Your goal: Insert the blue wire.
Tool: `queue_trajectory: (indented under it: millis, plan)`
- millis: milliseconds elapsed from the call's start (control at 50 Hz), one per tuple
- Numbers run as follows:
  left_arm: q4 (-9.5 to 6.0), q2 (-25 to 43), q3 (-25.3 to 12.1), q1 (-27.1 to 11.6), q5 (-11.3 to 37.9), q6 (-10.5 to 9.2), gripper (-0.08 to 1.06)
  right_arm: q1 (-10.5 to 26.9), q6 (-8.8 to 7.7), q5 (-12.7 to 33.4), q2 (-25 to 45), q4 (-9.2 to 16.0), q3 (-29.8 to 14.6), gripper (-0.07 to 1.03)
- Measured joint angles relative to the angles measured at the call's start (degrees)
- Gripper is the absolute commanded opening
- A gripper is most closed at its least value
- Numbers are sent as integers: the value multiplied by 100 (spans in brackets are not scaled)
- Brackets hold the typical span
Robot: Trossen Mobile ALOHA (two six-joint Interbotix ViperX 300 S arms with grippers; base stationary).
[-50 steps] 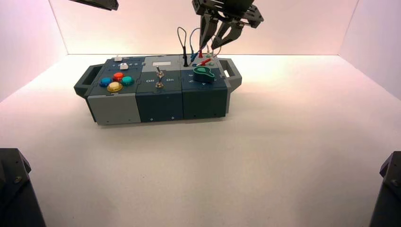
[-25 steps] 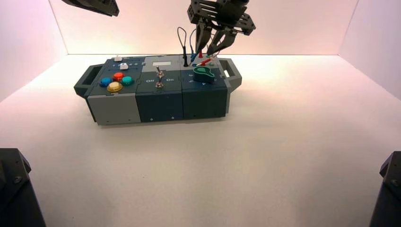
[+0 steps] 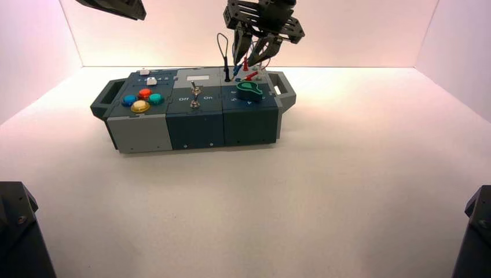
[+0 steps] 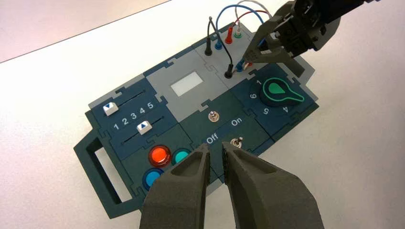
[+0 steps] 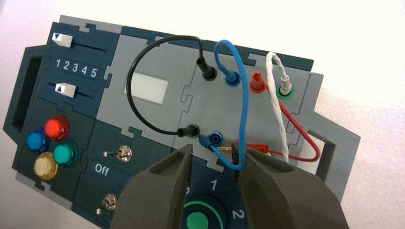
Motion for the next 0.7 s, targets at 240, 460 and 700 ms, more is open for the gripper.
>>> queue_trajectory:
  millis: [240,460,700]
  plan:
    - [0,0,0,0,0,0,16,0,0,18,44,9,-35,42]
    - [0,0,0,0,-9,9,16,18,-9,18,123,18,-44,41]
    - [0,0,0,0,-9,9,16,35,-9,26,211,26,-88,40]
